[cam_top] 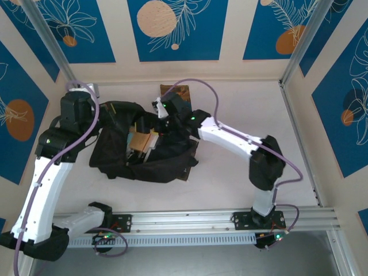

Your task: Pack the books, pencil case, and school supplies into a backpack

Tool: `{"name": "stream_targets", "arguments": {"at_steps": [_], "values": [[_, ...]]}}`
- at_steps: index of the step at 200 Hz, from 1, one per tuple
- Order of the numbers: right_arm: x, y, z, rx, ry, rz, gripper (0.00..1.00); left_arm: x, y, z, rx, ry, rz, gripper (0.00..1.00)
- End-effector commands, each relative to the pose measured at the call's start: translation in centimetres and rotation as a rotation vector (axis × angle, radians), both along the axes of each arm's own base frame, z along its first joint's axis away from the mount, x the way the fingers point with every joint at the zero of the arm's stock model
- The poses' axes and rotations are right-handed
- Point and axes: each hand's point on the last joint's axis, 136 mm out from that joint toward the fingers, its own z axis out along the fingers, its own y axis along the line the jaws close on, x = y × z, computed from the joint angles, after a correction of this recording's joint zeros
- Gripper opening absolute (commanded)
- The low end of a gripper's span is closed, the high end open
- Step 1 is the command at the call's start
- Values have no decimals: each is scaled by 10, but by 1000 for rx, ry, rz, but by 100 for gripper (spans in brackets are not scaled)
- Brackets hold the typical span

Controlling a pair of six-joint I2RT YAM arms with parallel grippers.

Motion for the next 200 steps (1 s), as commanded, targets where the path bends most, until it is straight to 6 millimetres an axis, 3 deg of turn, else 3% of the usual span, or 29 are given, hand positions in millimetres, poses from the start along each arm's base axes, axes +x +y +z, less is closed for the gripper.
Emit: {"name": "stream_targets", "arguments": {"at_steps": [1,37,70,106,138,200], "values": [[5,-27,6,-45,-75,-49,88,-3,42,31,56,-129,209,0],[11,-56,29,9,-101,-100,85,-7,58,45,99,-161,285,0],[17,-84,26,-20,-107,-156,82,3,55,27,118,-130,286,0],[28,-130,-18,-171,-44,-278,76,13,66,3,163,-77,375,5],[29,-160,-64,-204,87,-350,72,41,58,-18,202,6,374,0],[26,-189,-101,-266,138,-397,70,86,70,-25,241,34,478,0]]}}
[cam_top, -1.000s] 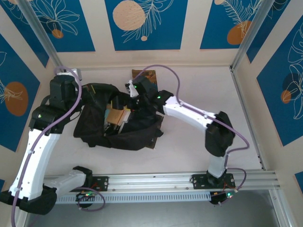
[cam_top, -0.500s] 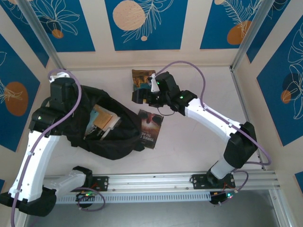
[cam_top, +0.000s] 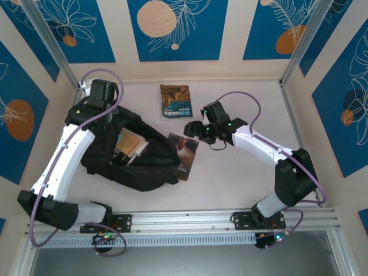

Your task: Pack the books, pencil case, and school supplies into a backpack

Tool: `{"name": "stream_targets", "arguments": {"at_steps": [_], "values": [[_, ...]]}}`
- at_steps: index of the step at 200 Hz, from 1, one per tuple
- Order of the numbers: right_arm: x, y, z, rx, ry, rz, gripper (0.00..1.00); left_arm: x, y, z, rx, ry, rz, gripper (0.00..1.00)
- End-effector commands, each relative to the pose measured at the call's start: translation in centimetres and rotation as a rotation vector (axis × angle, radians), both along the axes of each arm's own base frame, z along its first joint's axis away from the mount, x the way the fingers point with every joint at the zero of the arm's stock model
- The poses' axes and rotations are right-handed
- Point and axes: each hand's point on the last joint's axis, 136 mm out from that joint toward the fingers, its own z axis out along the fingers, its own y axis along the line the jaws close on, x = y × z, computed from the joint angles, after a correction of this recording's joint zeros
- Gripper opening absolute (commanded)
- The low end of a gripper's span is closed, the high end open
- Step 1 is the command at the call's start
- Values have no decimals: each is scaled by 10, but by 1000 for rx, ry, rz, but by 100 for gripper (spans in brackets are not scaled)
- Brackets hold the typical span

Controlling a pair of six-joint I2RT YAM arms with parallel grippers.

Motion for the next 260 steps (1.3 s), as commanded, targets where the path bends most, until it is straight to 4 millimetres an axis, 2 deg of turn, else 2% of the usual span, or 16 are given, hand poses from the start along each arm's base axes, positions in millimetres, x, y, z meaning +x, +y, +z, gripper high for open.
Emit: {"name": "stream_targets", "arguments": {"at_steps": [1,35,58,85,107,136,180,202,232,260], "values": [[-1,-12,-2,-5,-5,-25,70,14,19,31,-19,-129,94,0],[-4,-21,-11,-4,14,-34,70,18,39,17,-14,-101,149,0],[-7,-17,-17,3,27,-10,70,23,47,5,-32,-80,169,0],[-10,-6,-25,18,52,32,69,40,43,-12,-47,-23,138,0],[-7,-1,-39,-2,73,49,66,57,32,-33,-63,40,77,0],[22,-11,-56,-92,62,15,65,66,10,-61,-164,108,2,0],[72,14,-62,8,82,76,64,60,-9,-76,-272,111,-64,0],[84,22,-79,-23,125,107,63,56,-22,-86,-339,138,-104,0],[69,24,-108,-34,218,142,60,50,-27,-95,-368,150,-115,0],[41,20,-114,-5,236,155,58,52,-28,-89,-374,136,-124,0]]}}
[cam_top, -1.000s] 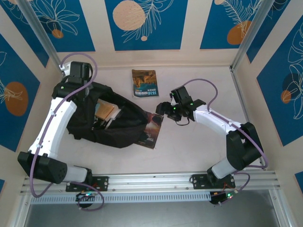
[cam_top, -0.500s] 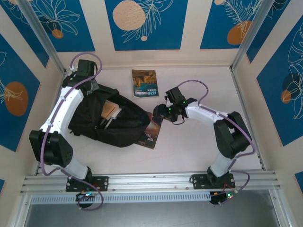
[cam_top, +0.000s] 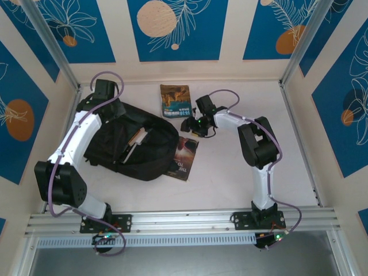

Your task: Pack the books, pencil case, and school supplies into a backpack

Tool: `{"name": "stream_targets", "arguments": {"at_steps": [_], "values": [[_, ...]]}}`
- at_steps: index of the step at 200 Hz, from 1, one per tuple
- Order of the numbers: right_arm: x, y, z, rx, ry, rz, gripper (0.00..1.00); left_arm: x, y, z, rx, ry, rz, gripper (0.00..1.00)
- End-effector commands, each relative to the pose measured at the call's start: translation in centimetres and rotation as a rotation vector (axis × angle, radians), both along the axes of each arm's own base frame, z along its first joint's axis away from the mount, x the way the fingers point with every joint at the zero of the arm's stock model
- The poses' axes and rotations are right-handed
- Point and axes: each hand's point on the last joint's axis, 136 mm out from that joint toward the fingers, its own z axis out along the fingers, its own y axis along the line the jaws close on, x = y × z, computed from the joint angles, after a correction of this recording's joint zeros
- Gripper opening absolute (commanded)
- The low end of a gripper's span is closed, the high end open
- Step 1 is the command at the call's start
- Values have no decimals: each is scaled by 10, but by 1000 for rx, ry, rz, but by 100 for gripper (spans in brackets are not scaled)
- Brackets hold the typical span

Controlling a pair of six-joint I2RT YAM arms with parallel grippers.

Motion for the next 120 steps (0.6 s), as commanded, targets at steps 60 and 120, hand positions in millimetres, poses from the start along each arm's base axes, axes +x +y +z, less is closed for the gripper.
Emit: {"name": "stream_targets", "arguments": {"at_steps": [60,120], "values": [[-110,-23,-4,109,96,42,54,15,-6,45,-61,-124,-20,2],[-118,-64,14,-54,-17,-47,56,5,-45,34,-215,-66,-170,40]]}}
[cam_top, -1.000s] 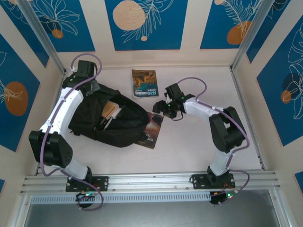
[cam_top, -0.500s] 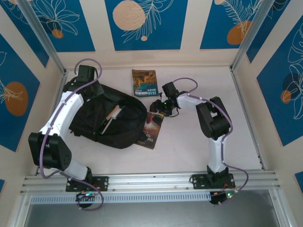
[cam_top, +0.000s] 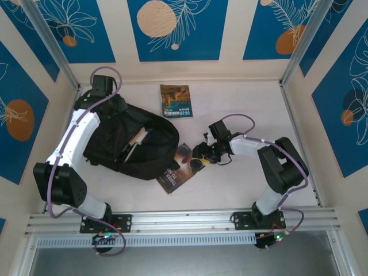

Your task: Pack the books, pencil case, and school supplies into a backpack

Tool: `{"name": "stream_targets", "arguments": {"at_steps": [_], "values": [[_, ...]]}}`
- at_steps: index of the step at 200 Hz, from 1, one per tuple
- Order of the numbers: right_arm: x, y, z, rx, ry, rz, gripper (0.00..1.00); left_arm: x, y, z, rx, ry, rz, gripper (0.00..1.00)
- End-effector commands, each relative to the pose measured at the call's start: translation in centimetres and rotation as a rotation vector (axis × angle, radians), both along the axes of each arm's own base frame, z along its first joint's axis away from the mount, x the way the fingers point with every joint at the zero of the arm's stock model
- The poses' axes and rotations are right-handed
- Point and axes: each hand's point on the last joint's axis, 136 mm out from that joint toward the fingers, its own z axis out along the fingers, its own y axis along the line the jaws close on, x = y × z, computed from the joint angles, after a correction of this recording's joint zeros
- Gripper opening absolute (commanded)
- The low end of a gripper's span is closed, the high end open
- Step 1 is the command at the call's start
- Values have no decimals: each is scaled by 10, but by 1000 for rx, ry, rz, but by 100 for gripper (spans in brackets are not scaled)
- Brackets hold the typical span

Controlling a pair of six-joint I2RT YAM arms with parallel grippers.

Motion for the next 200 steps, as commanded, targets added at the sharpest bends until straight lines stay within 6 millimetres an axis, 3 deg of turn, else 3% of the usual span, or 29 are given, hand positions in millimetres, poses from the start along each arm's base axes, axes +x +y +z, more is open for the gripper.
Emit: {"name": "stream_targets", "arguments": {"at_steps": [1,21,50,90,155,176,200], "values": [[6,-17,18,-73,-77,-51,56,-3,-22,10,-97,-18,-94,40],[9,-23,31,-90,-122,-67,56,-25,-46,15,-1,-4,-213,48],[12,-25,35,-72,-130,-64,56,-75,-94,17,131,-4,-424,53],[19,-5,29,28,-54,-4,55,-154,-150,-2,-15,-5,-725,53],[25,26,-2,119,90,76,56,-246,-177,-56,-149,125,-995,49],[17,32,-1,149,106,92,56,-265,-177,-90,-113,210,-995,39],[6,31,0,176,121,95,56,-277,-172,-128,-9,301,-970,35]]}}
